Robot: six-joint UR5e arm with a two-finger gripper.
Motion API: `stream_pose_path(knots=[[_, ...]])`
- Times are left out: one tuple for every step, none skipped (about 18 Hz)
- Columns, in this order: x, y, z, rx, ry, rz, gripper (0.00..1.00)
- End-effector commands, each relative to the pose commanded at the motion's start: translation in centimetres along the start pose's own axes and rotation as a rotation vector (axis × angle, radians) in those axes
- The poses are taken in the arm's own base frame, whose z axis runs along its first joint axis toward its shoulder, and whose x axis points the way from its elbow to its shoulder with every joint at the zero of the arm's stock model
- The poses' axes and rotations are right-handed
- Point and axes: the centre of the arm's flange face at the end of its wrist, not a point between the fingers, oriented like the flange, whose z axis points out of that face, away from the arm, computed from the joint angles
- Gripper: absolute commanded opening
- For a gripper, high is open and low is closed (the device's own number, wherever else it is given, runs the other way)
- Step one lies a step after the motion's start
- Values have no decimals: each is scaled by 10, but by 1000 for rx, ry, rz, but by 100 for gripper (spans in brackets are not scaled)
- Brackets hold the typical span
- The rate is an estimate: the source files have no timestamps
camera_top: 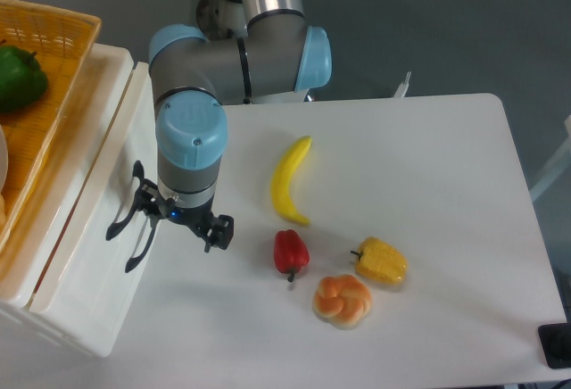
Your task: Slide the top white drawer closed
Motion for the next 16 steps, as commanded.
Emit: stream_pose_path(knots=[[0,0,0,1,1,0,100],[0,0,0,0,3,0,100],[0,0,0,0,3,0,100],[0,0,0,0,3,0,100],[0,0,0,0,3,0,100],[0,0,0,0,3,0,100],[0,0,0,0,3,0,100],[0,0,0,0,3,0,100],[0,0,0,1,5,0,100],[1,0,0,2,9,-1,100],[1,0,1,2,14,-1,100],[1,0,1,2,15,-1,100],[1,0,1,2,15,-1,100],[1,0,1,2,15,-1,100],[1,0,1,2,15,-1,100],[1,0,1,2,15,-1,100]])
